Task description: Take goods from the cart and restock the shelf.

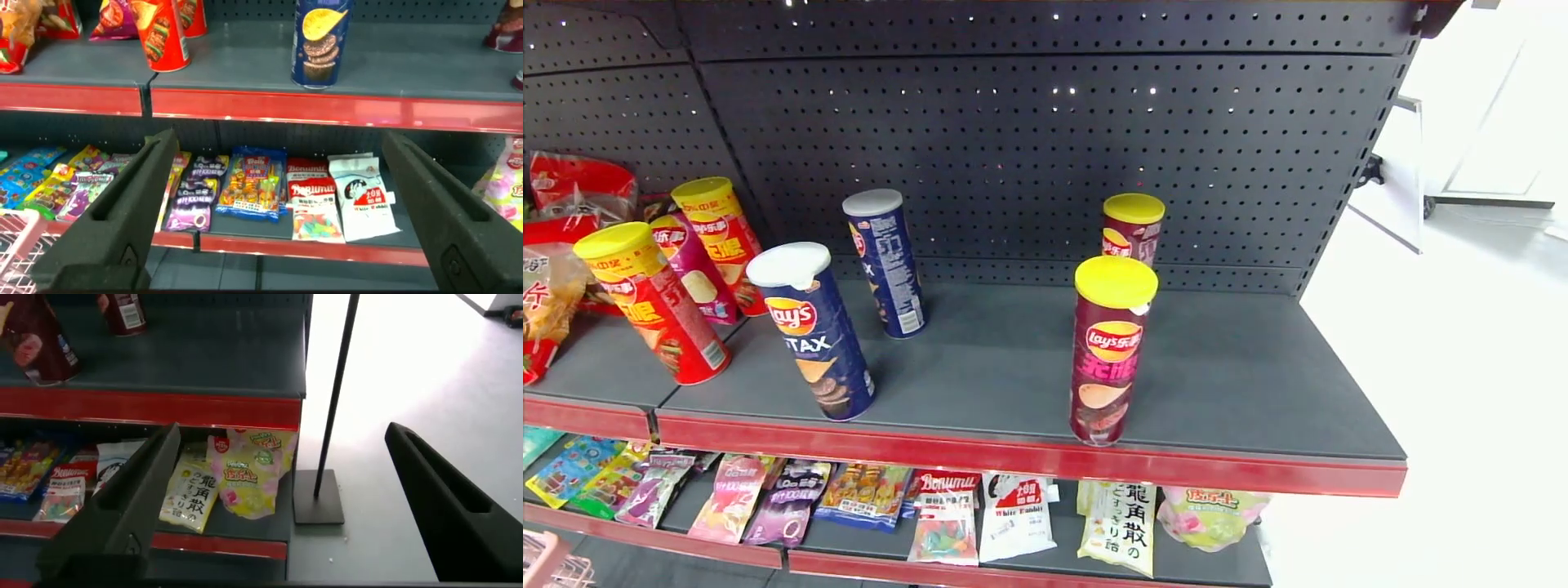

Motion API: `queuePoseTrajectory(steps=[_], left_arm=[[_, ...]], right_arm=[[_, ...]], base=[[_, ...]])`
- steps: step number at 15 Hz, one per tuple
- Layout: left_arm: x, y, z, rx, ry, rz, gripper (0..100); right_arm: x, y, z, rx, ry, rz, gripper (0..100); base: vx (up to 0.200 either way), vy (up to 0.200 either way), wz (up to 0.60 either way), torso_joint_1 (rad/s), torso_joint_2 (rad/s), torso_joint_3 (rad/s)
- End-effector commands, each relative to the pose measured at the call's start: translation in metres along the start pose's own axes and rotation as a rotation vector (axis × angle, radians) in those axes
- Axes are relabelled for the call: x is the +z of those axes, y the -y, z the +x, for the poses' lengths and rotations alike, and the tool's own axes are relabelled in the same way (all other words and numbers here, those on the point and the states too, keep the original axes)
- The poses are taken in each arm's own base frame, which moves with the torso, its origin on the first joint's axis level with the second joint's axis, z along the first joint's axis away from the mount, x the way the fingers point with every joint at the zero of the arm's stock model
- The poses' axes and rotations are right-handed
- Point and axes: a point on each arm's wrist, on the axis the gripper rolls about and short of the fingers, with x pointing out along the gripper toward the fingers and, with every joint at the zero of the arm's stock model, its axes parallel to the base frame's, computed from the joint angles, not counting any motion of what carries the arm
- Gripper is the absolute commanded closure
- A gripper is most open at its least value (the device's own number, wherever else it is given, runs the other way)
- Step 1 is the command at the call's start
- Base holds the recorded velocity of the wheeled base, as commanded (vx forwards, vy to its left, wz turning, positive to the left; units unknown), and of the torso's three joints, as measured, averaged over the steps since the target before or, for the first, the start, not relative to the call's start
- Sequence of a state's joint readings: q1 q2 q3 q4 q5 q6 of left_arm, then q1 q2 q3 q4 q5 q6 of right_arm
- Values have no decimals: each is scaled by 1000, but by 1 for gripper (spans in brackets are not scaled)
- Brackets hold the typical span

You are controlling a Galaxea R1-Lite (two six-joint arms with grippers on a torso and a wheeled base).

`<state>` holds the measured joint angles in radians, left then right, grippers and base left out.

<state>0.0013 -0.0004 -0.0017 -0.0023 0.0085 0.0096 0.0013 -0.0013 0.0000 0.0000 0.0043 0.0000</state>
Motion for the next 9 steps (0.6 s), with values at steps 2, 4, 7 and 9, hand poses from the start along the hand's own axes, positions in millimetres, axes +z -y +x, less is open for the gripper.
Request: queuePoseTrajectory(steps=[2,4,7,9], left_arm=[[0,0,0,1,0,0,0],[0,0,0,1,-1,0,0],[0,0,0,1,0,0,0],[0,0,0,1,0,0,0]], right_arm=[[0,0,0,2,-1,0,0],[0,0,0,1,-1,0,0],[0,0,0,2,-1,0,0],[0,0,0,2,-1,0,0]], base=[[0,200,0,12,10,-2],[0,200,0,17,7,0],[0,200,0,1,-4,-1],[0,200,0,5,-7,0]])
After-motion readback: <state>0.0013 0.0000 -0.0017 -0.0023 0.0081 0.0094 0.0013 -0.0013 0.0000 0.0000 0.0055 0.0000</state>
